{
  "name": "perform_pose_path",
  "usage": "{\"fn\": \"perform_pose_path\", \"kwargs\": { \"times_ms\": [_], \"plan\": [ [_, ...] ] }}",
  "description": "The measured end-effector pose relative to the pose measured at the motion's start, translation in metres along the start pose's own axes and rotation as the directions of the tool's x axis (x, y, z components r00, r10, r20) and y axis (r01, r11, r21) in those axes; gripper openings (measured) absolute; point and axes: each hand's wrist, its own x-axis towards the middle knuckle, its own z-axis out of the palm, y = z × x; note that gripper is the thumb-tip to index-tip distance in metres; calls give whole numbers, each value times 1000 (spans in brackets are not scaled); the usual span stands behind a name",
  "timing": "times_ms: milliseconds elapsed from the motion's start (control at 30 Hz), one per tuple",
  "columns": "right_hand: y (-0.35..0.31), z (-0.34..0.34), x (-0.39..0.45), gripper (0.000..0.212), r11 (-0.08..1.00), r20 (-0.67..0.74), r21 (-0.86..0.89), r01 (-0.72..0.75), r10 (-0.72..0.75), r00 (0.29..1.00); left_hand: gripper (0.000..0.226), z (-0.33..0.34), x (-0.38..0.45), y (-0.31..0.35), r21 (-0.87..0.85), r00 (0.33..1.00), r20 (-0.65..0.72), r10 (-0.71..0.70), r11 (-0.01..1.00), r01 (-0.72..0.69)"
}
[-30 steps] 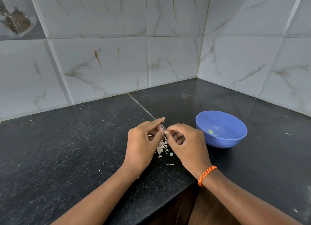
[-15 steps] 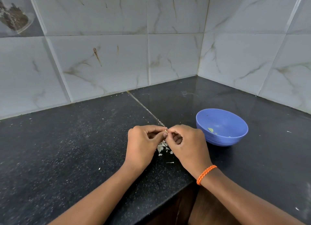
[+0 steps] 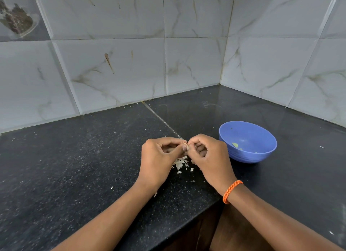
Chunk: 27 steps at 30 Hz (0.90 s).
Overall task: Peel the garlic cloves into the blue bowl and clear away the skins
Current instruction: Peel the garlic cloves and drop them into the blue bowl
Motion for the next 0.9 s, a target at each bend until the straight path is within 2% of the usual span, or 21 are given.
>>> {"fn": "perform_pose_path", "kwargs": {
  "times_ms": [100, 200, 400, 600, 900],
  "plan": [
    [0, -3, 0, 13, 991, 36, 111, -68, 64, 997, 9, 0, 0, 2, -87, 999, -2, -37, 996, 37],
    [-2, -4, -1, 20, 998, 34, 60, -8, 6, 999, 8, -2, 1, 2, -94, 999, -8, -45, 995, 44],
    [1, -2, -1, 4, 995, 19, -85, 51, -50, 999, 6, 0, 0, 1, -61, 999, -2, -43, 997, 43],
    [-2, -2, -3, 3, 999, 53, -35, -33, 35, 998, 6, 1, 1, 2, -21, 1000, -17, -10, 1000, 10],
    [-2, -3, -3, 12, 995, 30, -92, 42, -40, 999, 5, 1, 0, 0, -62, 999, 11, -46, 997, 46]
  ]
}}
